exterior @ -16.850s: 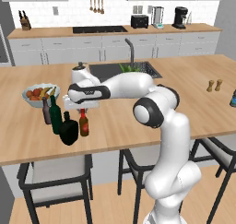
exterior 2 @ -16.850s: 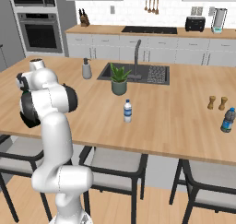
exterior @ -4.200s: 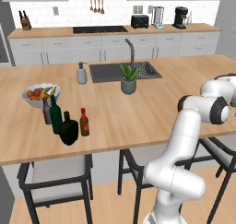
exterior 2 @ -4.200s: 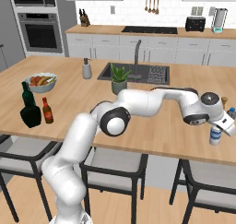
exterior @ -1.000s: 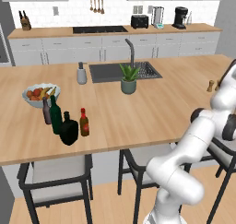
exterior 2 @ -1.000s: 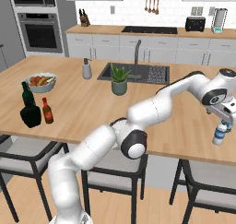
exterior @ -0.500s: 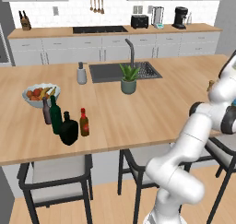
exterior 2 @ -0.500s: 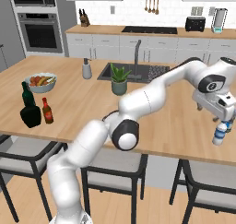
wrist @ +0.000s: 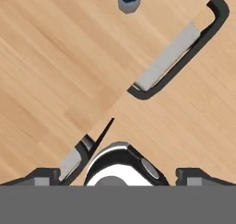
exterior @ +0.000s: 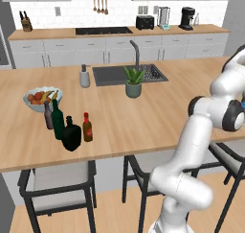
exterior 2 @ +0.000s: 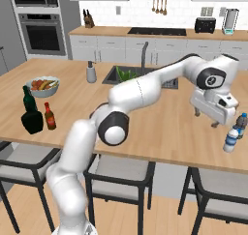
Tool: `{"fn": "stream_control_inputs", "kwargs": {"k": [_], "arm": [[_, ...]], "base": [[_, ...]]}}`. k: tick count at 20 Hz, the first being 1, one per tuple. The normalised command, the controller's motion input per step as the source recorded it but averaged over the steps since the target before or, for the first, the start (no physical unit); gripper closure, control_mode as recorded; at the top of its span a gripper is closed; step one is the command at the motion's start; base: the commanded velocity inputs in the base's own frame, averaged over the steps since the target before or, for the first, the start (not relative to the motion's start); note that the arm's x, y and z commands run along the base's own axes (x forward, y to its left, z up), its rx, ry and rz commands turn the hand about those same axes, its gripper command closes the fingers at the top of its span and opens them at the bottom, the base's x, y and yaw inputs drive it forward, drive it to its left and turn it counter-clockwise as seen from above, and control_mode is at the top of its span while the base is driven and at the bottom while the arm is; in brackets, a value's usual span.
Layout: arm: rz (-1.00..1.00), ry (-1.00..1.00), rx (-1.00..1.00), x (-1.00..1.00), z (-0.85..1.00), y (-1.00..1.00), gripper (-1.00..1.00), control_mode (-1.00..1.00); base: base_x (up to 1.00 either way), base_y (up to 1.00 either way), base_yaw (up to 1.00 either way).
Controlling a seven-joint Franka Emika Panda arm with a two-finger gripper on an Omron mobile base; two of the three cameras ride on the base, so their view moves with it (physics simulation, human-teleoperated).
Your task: Move the plastic bottles in the middle to the plastics group, and the glass bottles in the middle to the glass group.
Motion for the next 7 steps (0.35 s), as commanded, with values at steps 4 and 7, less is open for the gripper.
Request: {"fn": "stream_control_inputs", "kwargs": {"k": [4, 7], "arm": [[0.03, 0.00, -0.30, -0.47, -0.34, 0.97, -1.00, -1.00], [0.16, 0.04, -0.26, -0.35, -0.18, 0.98, -1.00, -1.00]], "base": [[0.00, 0.00, 0.00], [0.00, 0.00, 0.00]]}}
